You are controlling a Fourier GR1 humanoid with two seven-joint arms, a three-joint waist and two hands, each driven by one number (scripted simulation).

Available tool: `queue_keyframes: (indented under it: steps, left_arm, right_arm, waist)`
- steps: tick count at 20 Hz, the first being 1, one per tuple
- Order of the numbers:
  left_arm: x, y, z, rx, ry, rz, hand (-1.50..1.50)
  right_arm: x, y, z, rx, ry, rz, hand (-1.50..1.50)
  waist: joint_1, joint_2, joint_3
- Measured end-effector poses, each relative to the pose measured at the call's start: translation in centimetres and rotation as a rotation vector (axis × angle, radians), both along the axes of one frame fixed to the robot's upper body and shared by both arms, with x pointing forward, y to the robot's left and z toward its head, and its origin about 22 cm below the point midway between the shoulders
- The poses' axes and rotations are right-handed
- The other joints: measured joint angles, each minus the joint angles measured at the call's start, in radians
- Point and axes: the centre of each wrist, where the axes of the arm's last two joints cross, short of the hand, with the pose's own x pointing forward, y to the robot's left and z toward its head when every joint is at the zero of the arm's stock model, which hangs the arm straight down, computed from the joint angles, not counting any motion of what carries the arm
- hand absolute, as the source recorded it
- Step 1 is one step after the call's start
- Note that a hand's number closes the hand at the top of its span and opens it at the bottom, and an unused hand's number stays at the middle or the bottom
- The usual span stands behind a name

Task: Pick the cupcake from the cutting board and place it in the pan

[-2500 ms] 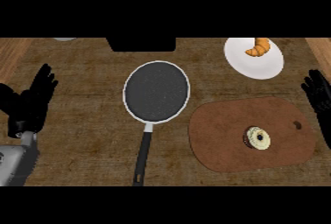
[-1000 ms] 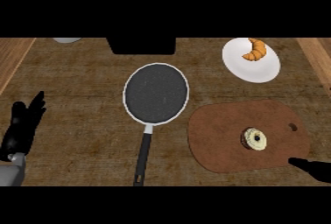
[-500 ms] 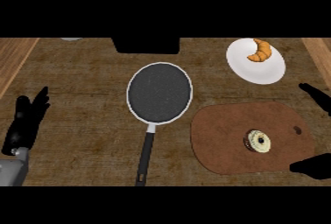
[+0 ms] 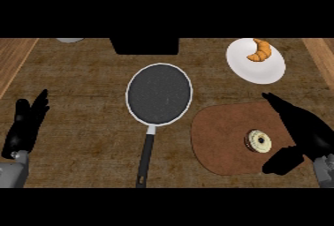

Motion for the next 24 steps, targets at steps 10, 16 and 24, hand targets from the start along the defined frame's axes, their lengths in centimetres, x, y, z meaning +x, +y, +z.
queue_keyframes:
  steps: [10,16,24]
  left_arm:
    - [-0.2,0.5,-0.1,-0.001,0.000,0.008,0.00]
    - [-0.2,0.8,-0.8,0.008,0.000,0.013,0.00]
    - [-0.9,0.9,-0.5,-0.001,-0.003,0.011,0.00]
  right_arm:
    - [0.6,1.9,-2.4,-0.087,0.045,-0.012,-1.50]
    - [0.7,1.0,-3.8,-0.107,0.086,-0.006,-1.50]
    - [1.6,0.8,-5.8,-0.101,0.078,-0.010,-1.50]
  waist:
    - [-0.010,-0.001,0.001]
    - [-0.013,-0.001,0.001]
    - [-0.011,-0.001,0.001]
